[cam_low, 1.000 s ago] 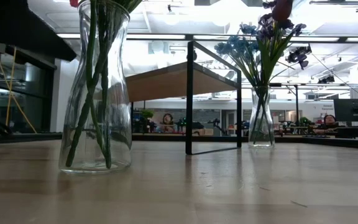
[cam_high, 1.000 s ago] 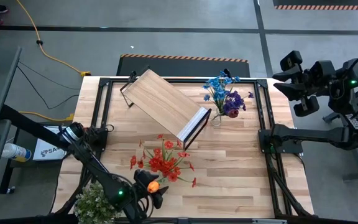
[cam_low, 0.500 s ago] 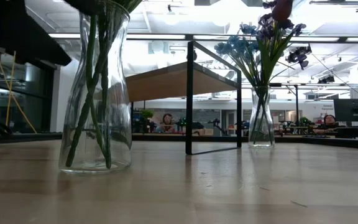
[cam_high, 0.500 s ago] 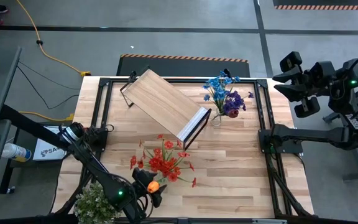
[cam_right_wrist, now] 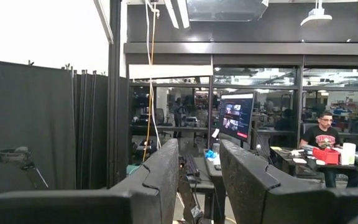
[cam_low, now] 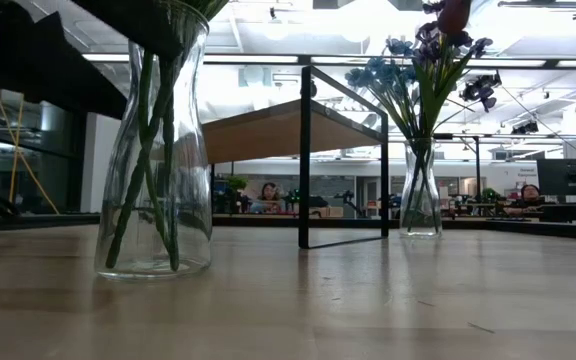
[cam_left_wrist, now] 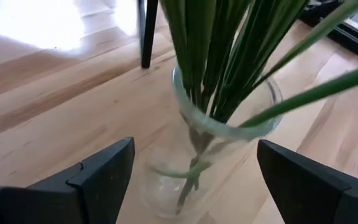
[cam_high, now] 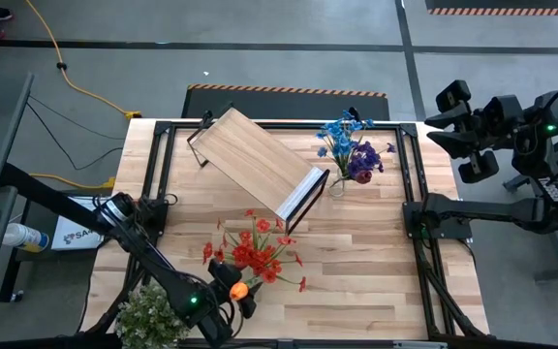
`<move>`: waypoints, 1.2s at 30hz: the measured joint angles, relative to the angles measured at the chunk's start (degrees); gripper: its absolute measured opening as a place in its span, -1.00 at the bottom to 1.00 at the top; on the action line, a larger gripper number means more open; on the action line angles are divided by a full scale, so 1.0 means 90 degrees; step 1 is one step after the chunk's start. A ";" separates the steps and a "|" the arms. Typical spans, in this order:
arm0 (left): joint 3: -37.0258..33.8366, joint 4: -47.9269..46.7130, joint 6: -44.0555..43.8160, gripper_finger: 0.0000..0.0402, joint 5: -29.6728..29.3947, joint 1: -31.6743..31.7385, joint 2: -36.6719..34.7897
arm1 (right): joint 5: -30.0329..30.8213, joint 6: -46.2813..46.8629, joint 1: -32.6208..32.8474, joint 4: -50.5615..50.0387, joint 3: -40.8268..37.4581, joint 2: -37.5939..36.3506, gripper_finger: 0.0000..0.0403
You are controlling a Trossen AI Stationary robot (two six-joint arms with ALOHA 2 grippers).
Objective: Pick and place flowers into a vace then onto a shelf
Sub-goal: Put the bottom transparent vase on the shelf
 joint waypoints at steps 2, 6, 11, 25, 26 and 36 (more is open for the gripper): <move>0.0000 -0.0062 0.0072 0.85 -0.0013 0.0031 0.0000 | 0.0000 -0.0001 0.0000 0.0000 -0.0001 0.0002 -0.45; 0.0000 -0.0110 0.0139 0.85 -0.0141 0.0062 0.0000 | 0.0000 -0.0002 0.0000 0.0000 -0.0001 0.0002 -0.45; 0.0000 -0.0165 0.0143 0.85 -0.0275 0.0098 0.0000 | 0.0000 -0.0002 0.0000 0.0000 -0.0001 0.0002 -0.45; -0.0007 0.0123 0.0023 0.85 -0.0497 0.0185 0.0364 | -0.0013 -0.0006 0.0000 0.0000 -0.0001 0.0002 -0.45; -0.0007 0.0120 0.0023 0.85 -0.0507 0.0185 0.0364 | -0.0013 -0.0022 0.0000 0.0000 -0.0001 0.0002 -0.45; -0.0007 0.0210 0.0020 0.85 -0.0800 0.0290 0.0369 | -0.0015 -0.0053 0.0000 -0.0002 -0.0001 0.0002 -0.45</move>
